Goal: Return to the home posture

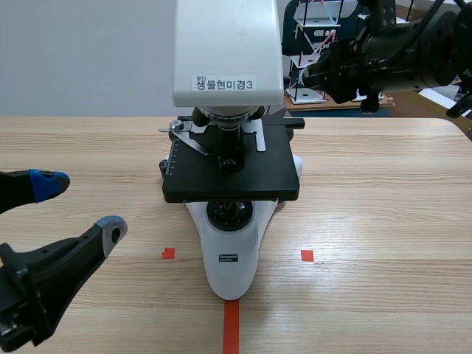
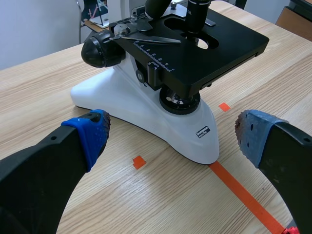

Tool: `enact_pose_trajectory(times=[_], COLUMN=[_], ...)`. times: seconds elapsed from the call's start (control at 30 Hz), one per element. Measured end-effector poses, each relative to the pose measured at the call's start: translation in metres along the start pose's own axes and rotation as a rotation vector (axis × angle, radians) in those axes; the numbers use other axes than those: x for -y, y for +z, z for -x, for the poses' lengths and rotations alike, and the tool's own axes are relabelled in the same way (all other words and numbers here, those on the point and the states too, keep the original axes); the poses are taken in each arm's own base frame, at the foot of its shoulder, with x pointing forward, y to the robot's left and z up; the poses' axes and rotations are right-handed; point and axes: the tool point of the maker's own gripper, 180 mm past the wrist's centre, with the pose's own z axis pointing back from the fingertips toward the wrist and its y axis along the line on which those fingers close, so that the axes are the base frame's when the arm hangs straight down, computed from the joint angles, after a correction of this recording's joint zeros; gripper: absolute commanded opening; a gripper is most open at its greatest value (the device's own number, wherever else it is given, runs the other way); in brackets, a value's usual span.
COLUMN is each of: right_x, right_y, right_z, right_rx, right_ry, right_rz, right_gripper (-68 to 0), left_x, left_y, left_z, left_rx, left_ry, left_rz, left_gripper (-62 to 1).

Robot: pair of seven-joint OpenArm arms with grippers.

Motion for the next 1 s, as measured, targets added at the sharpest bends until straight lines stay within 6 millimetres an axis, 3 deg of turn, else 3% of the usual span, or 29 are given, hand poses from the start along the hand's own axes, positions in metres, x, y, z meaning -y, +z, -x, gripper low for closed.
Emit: enact_pose_trajectory(times=[0.73,1.0], right_x=[0.002,0.001], right_y=[0.000,0.002], right_z=[-0.001,-0.020], right_rx=[0.006,0.133], right_ry=[0.010,0.006], right_rz=[0.009,0.008], right_gripper=[-67.7,-65.5], left_x=[0.000,0.000], left_y=[0.000,0.000], left_z=[0.000,0.000], left_rx=[0.000,0.000], left_ry=[0.000,0.000], left_rz=[0.000,0.000], left_gripper=[-6.7,-6.7])
